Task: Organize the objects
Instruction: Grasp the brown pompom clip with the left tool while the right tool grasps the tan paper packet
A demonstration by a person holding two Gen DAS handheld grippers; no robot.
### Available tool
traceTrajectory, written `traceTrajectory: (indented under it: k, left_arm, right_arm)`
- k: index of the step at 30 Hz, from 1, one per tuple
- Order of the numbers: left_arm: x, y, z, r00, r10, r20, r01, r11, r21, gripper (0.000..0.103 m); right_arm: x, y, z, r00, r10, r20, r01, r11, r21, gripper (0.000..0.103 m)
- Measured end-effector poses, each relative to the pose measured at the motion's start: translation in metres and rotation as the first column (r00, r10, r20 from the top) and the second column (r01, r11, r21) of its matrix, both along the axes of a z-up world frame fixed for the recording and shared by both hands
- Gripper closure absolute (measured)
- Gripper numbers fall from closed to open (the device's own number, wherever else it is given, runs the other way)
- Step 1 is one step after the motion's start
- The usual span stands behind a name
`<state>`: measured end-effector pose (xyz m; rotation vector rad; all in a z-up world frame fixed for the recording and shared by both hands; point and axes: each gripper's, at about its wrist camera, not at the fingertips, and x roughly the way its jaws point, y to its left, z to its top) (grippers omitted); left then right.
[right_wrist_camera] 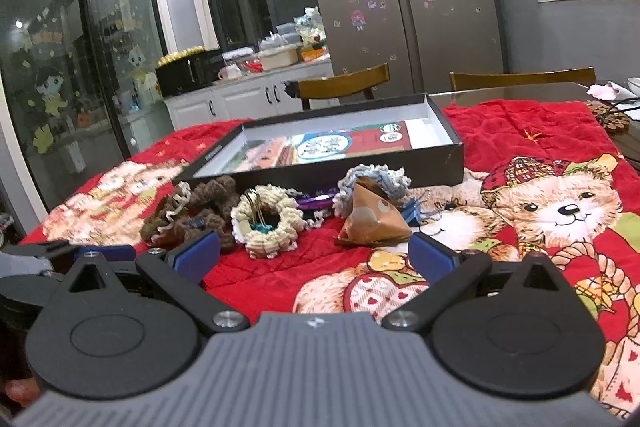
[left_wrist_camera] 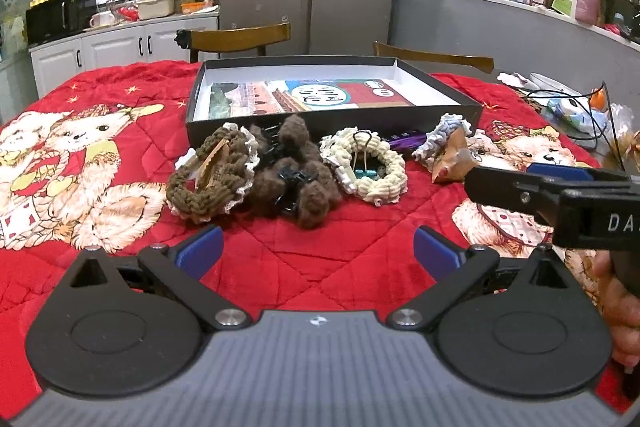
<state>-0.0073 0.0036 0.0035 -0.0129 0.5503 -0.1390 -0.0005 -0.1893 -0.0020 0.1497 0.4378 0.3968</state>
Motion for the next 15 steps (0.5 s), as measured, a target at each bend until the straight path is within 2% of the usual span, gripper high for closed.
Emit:
traceTrajectory:
  k: [8,15]
  left_arm:
    - [0.005,0.0,0.0,0.999,-0.051,-0.011,0.05,0.998,-0.027,0.004]
    - [0.011,-0.002,0.0,1.0,-0.018,-0.014,0.018,1.0,-0.014,0.005]
  right_arm:
    - [0.004,-0.007,-0.001,0.999,-0.027,-0.02,0.028,0.999,0.045,0.0]
    - [0.01,-0.016,-0.004,0.994,-0.092,-0.053,0.096,0.991,0.089,0.0]
